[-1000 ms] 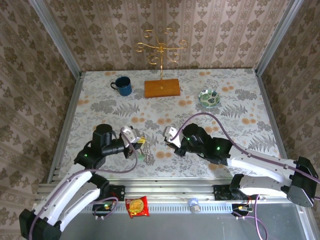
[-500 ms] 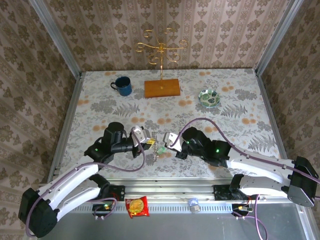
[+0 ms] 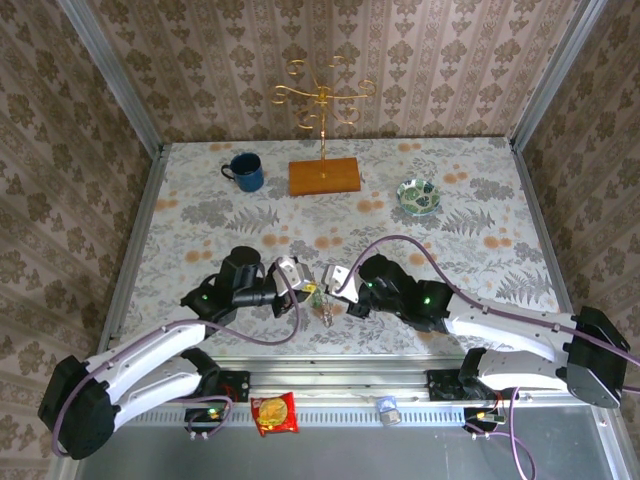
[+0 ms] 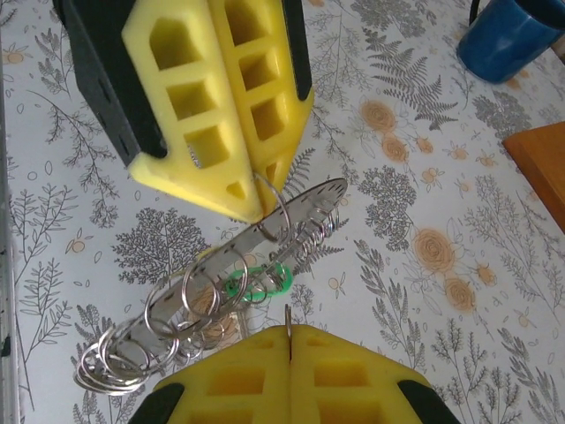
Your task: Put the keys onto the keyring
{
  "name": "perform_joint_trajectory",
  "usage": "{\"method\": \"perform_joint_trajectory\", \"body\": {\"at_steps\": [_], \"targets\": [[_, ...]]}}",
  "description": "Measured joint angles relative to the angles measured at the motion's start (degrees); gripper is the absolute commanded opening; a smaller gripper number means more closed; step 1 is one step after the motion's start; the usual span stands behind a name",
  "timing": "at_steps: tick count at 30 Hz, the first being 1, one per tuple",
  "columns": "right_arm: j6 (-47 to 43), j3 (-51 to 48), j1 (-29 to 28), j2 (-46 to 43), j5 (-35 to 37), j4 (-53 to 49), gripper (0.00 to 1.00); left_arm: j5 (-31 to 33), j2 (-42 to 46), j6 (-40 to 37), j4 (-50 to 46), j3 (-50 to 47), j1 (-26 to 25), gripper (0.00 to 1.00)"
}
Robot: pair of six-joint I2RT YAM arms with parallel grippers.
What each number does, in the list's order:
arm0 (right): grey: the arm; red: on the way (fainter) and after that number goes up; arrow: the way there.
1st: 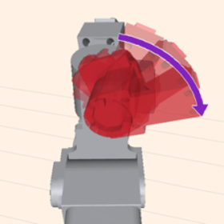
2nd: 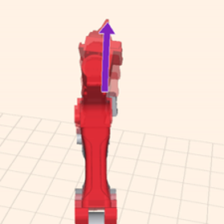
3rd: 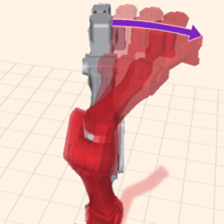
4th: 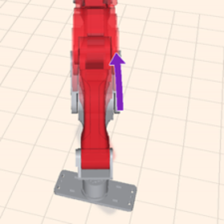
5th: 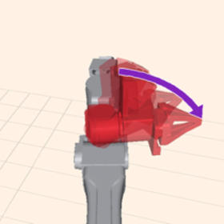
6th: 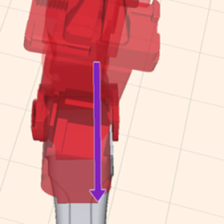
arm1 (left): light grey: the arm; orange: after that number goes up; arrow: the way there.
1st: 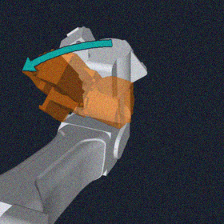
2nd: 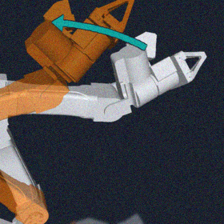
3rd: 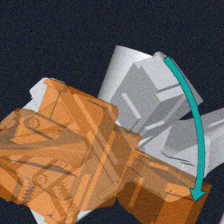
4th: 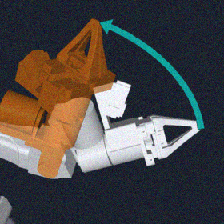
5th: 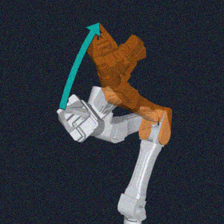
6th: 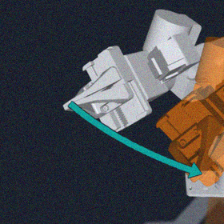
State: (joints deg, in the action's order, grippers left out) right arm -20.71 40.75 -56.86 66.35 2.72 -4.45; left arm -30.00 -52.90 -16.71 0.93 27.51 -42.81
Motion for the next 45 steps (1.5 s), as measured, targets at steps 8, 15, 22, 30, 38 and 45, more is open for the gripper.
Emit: {"method": "perform_joint_trajectory", "body": {"at_steps": [8,15,22,30,38,45], "targets": [[-0.2,0.0,0.0,2.3,0.1,1.5,0.0,0.6,-0.8,0.0,1.9,-0.4,-1.0,0.0],[-0.2,0.0,0.0,2.3,0.1,2.4,0.0,1.1,-1.3,0.0,2.2,-0.6,-1.3,0.0],[-0.4,0.1,0.0,2.3,0.1,3.5,0.0,1.4,-1.5,0.0,2.5,-0.6,-1.5,0.0],[-0.4,0.1,0.0,2.3,0.1,4.3,0.0,1.6,-1.5,0.0,2.6,-0.6,-1.5,0.0],[-0.4,0.1,0.0,2.3,0.2,4.3,0.0,1.8,-1.5,0.0,2.6,-0.6,-1.5,0.0],[-0.7,0.1,0.0,0.2,1.7,3.9,0.0,2.3,-1.5,0.0,2.6,-0.7,-1.6,0.0]]}}
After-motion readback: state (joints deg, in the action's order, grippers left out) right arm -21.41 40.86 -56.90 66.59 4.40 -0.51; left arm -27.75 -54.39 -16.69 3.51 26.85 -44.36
